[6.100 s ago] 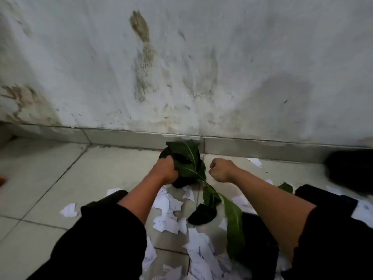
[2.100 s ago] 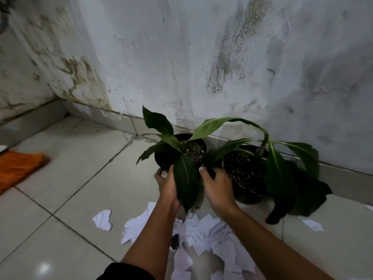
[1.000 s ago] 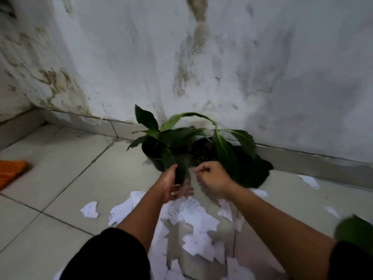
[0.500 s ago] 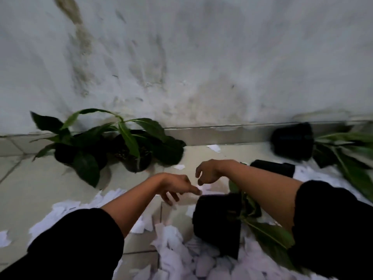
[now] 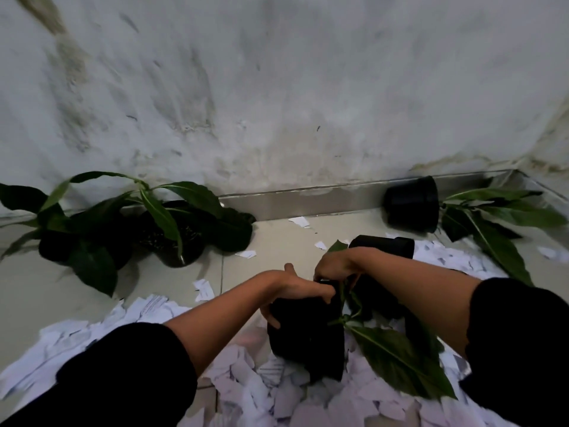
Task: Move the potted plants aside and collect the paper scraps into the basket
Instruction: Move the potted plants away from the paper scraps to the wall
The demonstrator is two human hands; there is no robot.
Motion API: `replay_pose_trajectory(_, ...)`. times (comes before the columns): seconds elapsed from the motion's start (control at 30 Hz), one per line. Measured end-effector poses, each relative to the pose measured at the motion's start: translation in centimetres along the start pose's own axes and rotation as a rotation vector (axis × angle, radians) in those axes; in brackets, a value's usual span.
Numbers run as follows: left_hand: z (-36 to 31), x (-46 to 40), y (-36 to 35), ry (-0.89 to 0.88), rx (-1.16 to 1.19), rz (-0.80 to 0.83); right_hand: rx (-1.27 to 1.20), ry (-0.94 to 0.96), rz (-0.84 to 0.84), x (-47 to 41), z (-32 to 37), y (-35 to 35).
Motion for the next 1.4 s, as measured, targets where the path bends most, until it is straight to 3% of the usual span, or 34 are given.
replay_pose_trajectory(0.13,0.6,0.2,2.3,0.023,0.243,0.050,-0.069,0.033,-0.273,-0.4,0.5,2.4)
replay_pose_trajectory(0.3,1.4,0.4,5.9,-0.036,0.609,0.011,-0.263,0.137,-0.939,1.5,1.2,6.4)
replay_pose_trajectory(0.47,2.9,-0.6,8.0,-0.111,0.907,-0.151,-0.069,0.253,-1.432,4.5,2.1,6.6)
replay_pose_trajectory(0.53,3.5,-0.9,8.5,-0.140,1.030,-0.218,-0.033,0.255,-1.504,5.0,2.0,5.8)
replay_pose_trajectory(0.63,4.0,-1.4,9.2,-0.205,1.174,-0.286,-0.235,0.048,-1.245,3.0,0.8,4.8)
replay_pose_trajectory(0.73,3.5,-1.5,9.6,-0.291,1.289,-0.242,-0.811,-0.139,-0.832,0.4,-0.6,4.0)
replay_pose_trajectory(0.83,2.4,-1.8,10.3,-0.368,1.360,-0.197,-1.463,-0.028,-0.291,-0.8,0.7,2.8)
replay_pose_trajectory(0.9,1.3,-2.1,10.5,-0.412,1.378,-0.173,-1.705,0.104,-0.086,-1.0,1.8,2.6)
replay_pose_trajectory(0.97,0.3,-2.7,10.6,-0.431,1.327,-0.167,-1.873,0.223,-0.029,-1.4,2.2,3.2)
replay_pose_trajectory(1.13,0.3,-5.8,9.8,-0.456,1.024,-0.226,-2.145,0.280,-0.146,-3.0,1.0,3.3)
replay_pose_trajectory(1.2,2.1,-7.9,9.5,-0.437,0.694,-0.388,-2.254,0.274,-0.207,-4.3,-0.2,2.4)
replay_pose_trajectory(1.27,4.2,-10.6,9.5,-0.390,0.163,-0.552,-2.323,0.248,-0.248,-5.7,-1.1,1.4)
replay_pose_trajectory(1.4,7.5,-15.0,8.5,-0.230,-0.340,-0.468,-2.361,0.175,-0.220,-7.9,-1.1,-0.1)
Point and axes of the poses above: each hand's wrist, its own x-axis away from the middle knuckle, its own y-axis out of the back of the hand, z = x × y, the point moved 5 cm from there along -x, towards the middle knuckle, and after that the axes turned 2 degrees about -y, right-handed, at the moved point
